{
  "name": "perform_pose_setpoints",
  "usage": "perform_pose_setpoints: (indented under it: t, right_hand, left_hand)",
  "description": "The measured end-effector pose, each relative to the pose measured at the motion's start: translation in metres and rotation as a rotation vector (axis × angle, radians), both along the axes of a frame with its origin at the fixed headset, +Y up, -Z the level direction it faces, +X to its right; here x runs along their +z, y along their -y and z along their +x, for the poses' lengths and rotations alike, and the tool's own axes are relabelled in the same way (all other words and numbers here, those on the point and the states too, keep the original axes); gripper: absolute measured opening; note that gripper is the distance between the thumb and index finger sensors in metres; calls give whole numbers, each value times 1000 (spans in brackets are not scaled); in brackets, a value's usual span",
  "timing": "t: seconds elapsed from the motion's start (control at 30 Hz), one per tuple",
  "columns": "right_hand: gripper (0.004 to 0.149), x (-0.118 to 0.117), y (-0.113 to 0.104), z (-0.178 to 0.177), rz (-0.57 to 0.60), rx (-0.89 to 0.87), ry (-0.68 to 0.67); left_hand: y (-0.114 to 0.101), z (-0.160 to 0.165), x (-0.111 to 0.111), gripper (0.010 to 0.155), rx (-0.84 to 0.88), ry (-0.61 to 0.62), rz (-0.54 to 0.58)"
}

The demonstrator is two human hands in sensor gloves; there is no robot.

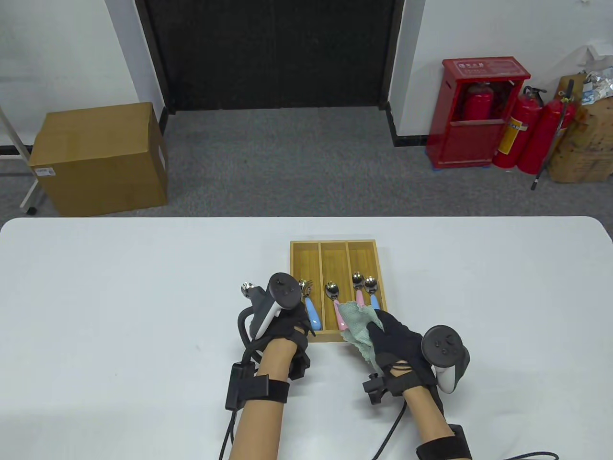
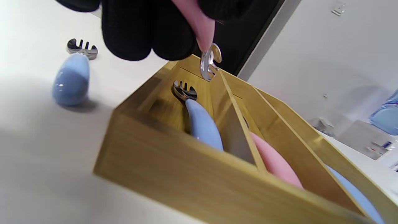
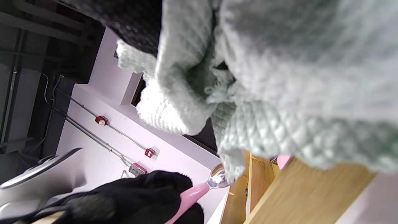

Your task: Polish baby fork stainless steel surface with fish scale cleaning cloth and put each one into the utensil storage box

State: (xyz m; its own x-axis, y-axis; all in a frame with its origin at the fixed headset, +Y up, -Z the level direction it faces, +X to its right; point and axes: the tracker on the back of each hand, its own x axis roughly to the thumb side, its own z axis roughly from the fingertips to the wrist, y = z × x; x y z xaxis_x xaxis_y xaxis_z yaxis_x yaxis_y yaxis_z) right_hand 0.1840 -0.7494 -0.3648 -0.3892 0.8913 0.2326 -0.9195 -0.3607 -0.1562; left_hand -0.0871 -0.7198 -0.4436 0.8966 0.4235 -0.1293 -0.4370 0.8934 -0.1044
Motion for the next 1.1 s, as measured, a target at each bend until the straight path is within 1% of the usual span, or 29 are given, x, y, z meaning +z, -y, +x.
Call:
perform_pose_setpoints:
  t: [0.17, 0.27, 0.4, 0.53, 0.63, 0.7, 0.8, 0.87, 0.9, 0.93, 1.0, 1.07, 1.1]
  right_hand:
    - [42, -2, 4, 1, -14, -18, -1]
    - [42, -4, 5, 0, -16, -25, -5]
    - [42, -5, 6, -2, -18, -19, -13]
    - [42, -5, 6, -2, -23, -18, -18]
    - [42, -4, 5, -2, -25, -21, -17]
    - [42, -4, 5, -2, -26, -22, -18]
    - [42, -4, 5, -2, -24, -21, -18]
    - [42, -4, 5, -2, -22, -20, -21]
    - [43, -5, 6, -2, -20, -21, -23]
    - [44, -5, 5, -2, -18, -24, -30]
    - [46, -6, 6, -3, -16, -40, -45]
    - [48, -6, 7, -4, -31, -62, -81]
    - [47, -7, 8, -5, -39, -69, -96]
  left_hand:
    - [4, 12, -22, 57, -15, -71, -3]
    - [10, 17, -30, 57, -11, -99, -48]
    - [18, 21, -35, 57, 2, -121, -70]
    - [20, 19, -36, 58, 15, -116, -83]
    - [14, 14, -33, 59, 32, -108, -58]
    - [6, 5, -31, 59, 28, -120, -18]
    - [-2, -12, -27, 60, -33, -141, 24]
    - [-5, -26, -24, 60, -126, -166, 32]
    - [-4, -32, -23, 60, -184, -180, 14]
    - [-1, -39, -21, 61, -253, -193, -34]
    - [6, -49, -19, 62, -337, -210, -147]
    - [15, -57, -18, 64, -343, -226, -210]
    - [19, -59, -17, 64, -324, -233, -216]
